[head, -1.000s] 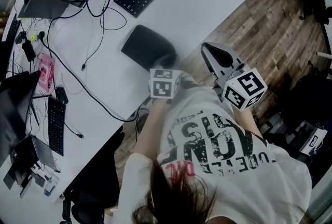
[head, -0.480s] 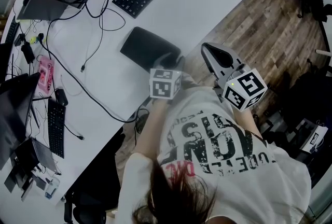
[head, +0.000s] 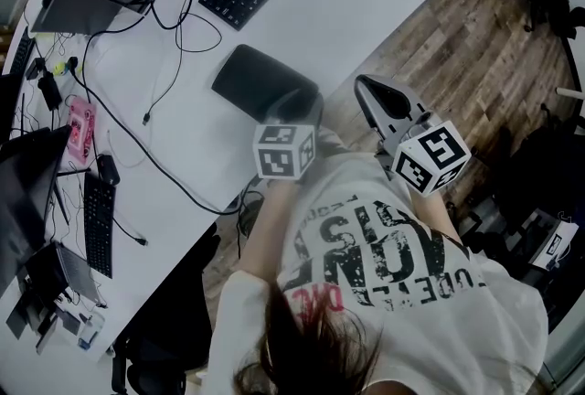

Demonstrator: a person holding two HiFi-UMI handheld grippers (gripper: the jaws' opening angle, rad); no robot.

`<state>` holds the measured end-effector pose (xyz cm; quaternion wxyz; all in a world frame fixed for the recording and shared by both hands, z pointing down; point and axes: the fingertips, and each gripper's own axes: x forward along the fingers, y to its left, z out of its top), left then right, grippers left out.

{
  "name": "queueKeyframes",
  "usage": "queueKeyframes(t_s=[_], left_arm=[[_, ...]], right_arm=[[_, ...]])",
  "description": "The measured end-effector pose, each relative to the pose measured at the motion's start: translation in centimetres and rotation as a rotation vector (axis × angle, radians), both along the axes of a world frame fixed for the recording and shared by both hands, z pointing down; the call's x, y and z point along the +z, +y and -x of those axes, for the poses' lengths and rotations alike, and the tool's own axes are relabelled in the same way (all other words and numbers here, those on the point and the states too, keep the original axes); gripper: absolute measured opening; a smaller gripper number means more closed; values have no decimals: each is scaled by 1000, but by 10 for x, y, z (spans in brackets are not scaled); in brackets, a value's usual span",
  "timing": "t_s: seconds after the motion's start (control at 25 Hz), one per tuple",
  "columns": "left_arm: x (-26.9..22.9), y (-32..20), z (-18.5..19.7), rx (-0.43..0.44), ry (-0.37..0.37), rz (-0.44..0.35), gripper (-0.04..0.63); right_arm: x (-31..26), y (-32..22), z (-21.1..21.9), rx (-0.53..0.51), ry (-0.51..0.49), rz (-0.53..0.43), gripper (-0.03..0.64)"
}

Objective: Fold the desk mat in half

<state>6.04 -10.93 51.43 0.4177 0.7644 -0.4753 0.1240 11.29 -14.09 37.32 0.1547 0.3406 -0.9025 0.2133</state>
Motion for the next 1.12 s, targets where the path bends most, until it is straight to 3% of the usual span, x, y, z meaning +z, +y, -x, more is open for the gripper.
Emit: queueKeyframes(t_s=[0.64,1.12], left_arm=[[-19,-5,20,-69,-55,-80,15],[-37,-3,26,-94,-51,-118,3]], right_arm=[[-7,5,0,3,4,-22,2],[-10,13,-2,6,-1,-35,2]])
